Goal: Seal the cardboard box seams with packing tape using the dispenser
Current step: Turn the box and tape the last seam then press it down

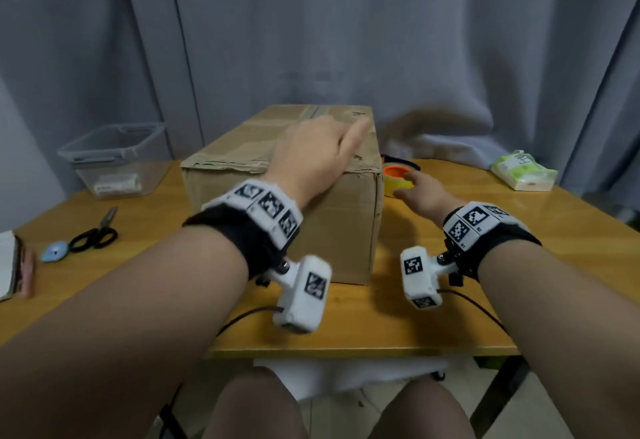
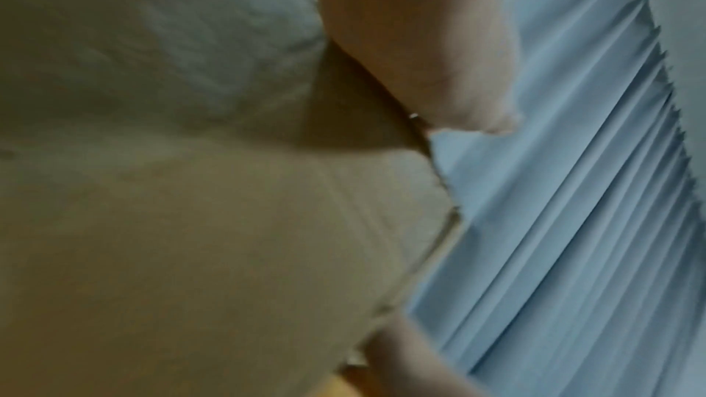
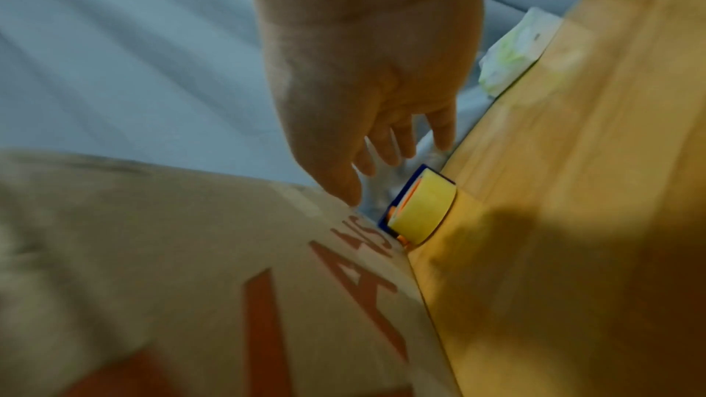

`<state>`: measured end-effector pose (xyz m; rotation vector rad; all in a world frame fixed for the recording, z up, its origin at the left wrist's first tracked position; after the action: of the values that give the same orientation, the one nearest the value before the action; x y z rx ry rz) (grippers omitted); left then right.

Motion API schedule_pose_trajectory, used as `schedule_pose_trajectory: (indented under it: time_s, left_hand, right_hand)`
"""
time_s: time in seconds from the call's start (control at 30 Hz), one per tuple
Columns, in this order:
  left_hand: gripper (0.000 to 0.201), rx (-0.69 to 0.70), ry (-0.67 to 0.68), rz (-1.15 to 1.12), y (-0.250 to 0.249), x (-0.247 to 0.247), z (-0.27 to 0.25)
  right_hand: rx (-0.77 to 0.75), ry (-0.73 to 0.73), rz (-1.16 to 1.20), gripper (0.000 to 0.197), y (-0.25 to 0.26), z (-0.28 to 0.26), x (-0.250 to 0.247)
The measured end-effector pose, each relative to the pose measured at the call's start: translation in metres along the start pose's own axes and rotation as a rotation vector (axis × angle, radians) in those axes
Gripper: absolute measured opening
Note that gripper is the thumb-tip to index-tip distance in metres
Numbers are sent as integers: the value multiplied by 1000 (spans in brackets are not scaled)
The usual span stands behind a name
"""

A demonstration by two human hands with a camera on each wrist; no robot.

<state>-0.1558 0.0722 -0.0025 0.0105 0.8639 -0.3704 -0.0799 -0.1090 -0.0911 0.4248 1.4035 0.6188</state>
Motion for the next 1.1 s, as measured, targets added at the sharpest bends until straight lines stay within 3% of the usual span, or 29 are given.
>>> schedule_pose_trajectory:
  time_s: [0.07,0.23,0.4,0.53,0.67,0.73,0.87,1.0,1.1]
  left_hand:
    - [51,-63,100,40,-6,9,23]
    - [36,-32,260,-24,-7,34,50]
    - [26,-68,394,3,-13,43,60]
    - [31,-72,414,68,-13,49,65]
    - [38,-96,423,82,-14,54,67]
    - [38,-108,442,66,-14,56,68]
    - [39,-108,485,11,-16,57,69]
    - [44,-117,517,-35,-19,54,66]
    - [68,-84,695,127,-27,57,63]
  right_hand:
    - [53,51,-63,55,-11,18,7]
    - [-45,85,-167,64,-19,63,18]
    - [-77,146,-297,55,-26,102,26]
    - [-66,240,-446,62,-40,123,33]
    - [-68,160,-628,26,-50,133,34]
    - [-32,149,-672,18,-48,132,30]
    - [75,197,-647,19,-60,125,15]
    - [147,62,-512,29,-85,104,-3]
    - [167,15,-495,40,-97,84,-11]
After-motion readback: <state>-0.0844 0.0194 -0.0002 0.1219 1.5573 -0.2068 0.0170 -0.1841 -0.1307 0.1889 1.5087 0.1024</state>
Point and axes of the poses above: each hand's wrist, its own z-axis towards the middle knuckle, its own x-axis out of the palm, y = z × x, the point moved 4 cm from there along z, towards the middle knuckle, and after that the axes turned 4 degrees about -x, right-handed, at the moved point
